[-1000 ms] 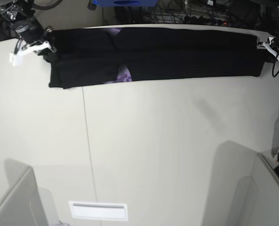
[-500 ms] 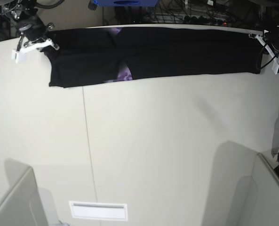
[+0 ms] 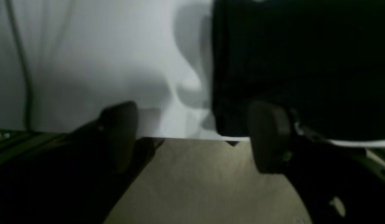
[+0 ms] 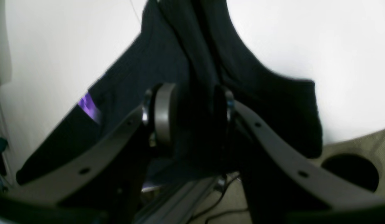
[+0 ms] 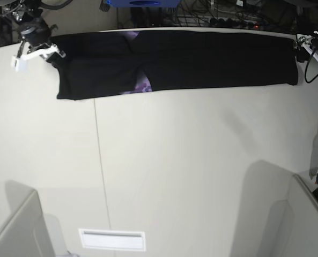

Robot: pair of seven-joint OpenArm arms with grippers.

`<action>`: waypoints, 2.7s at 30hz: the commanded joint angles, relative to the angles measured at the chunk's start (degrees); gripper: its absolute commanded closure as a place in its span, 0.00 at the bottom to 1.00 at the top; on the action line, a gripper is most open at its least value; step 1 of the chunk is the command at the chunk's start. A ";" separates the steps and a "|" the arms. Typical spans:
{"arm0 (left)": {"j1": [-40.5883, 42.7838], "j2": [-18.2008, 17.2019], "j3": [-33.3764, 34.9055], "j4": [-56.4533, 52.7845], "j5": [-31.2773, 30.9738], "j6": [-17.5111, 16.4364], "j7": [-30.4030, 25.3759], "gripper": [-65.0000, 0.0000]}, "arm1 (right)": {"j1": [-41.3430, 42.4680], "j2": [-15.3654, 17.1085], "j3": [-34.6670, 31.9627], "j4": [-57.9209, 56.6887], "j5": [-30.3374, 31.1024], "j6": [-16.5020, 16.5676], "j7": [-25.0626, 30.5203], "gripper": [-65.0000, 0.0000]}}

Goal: Fold the T-shirt properly
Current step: 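Release the hem and reposition both grippers along the folded strip, then pull the folded strip toward the grippers to straighten it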

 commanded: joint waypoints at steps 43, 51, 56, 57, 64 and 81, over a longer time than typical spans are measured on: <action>-32.68 13.81 28.22 -16.24 21.91 8.23 -0.29 1.00 | 32.34 4.23 -7.78 -34.94 -17.34 4.54 2.18 1.00; -33.47 13.72 25.41 -11.05 21.73 7.88 -0.20 1.00 | 30.76 3.88 -8.04 -24.39 -17.25 4.62 2.09 1.00; -32.77 12.22 25.05 -5.34 21.73 7.79 -0.02 1.00 | 29.44 3.88 -8.13 -17.01 -17.07 4.62 2.00 1.00; -32.24 11.26 25.05 -4.28 21.73 7.79 0.59 1.00 | 29.00 3.88 -8.13 -15.69 -17.07 4.62 2.00 1.00; -25.56 8.18 7.91 -0.32 8.02 -3.20 3.05 1.00 | 26.54 3.79 -8.13 -7.87 -17.07 4.62 -2.13 1.00; -25.65 5.81 4.57 -23.80 -5.78 -4.43 -9.52 0.09 | 24.78 2.56 -14.63 -6.19 -16.99 4.71 -2.22 1.00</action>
